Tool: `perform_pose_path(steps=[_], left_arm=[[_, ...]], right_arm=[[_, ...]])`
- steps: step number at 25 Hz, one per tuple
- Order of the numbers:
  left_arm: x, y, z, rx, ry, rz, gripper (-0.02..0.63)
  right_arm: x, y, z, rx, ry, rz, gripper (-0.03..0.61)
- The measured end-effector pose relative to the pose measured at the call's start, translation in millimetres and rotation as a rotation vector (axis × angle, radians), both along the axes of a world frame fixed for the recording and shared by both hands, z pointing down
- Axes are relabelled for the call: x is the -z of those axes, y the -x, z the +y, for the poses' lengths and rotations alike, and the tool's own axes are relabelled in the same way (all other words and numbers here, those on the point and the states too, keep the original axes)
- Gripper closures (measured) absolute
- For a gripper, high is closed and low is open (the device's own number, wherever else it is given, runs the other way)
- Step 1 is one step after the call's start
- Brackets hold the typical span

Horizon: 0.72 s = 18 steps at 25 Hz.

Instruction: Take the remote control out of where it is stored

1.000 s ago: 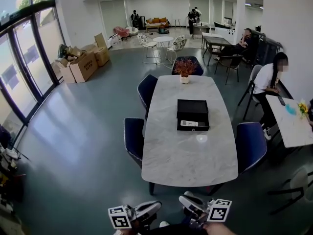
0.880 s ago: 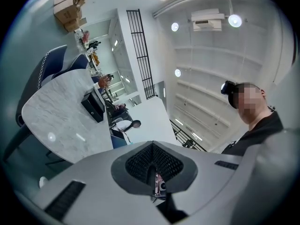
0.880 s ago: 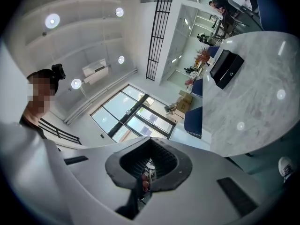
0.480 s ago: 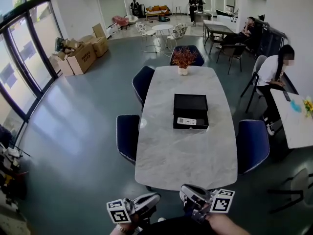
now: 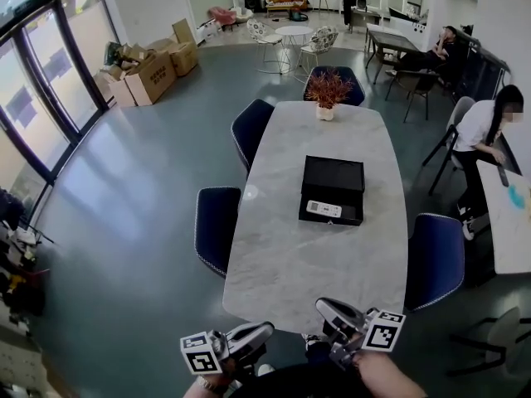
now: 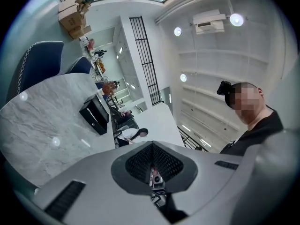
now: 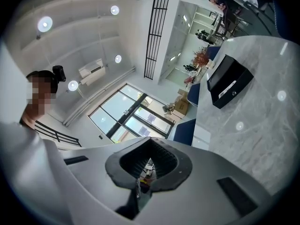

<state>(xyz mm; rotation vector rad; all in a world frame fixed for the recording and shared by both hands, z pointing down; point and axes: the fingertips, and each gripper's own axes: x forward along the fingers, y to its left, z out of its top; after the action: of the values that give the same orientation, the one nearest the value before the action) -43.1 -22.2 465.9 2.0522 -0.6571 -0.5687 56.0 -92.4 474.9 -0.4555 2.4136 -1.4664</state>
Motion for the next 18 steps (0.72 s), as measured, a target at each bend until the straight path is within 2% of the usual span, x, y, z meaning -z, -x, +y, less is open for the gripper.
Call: perform_pose_path(steps=[9, 14, 18], left_arm=[[-4.3, -8.7, -31.1, 0.052, 0.017, -0.004, 0.607], [-3.4, -11.9, -43.4, 0.075, 0.031, -0.007, 0.607], [-5.8, -11.9, -51.4, 0.103, 0.042, -0.010, 0.607]], right_arm=[[-7.0, -20.2, -55.7, 0.008, -0.024, 0.041, 0.569], [-8.1, -30.7, -90.8, 0.017, -0.103, 0.144, 0.571], [-10.8, -37.3, -115.3, 0.028, -0.134, 0.185, 0.571]])
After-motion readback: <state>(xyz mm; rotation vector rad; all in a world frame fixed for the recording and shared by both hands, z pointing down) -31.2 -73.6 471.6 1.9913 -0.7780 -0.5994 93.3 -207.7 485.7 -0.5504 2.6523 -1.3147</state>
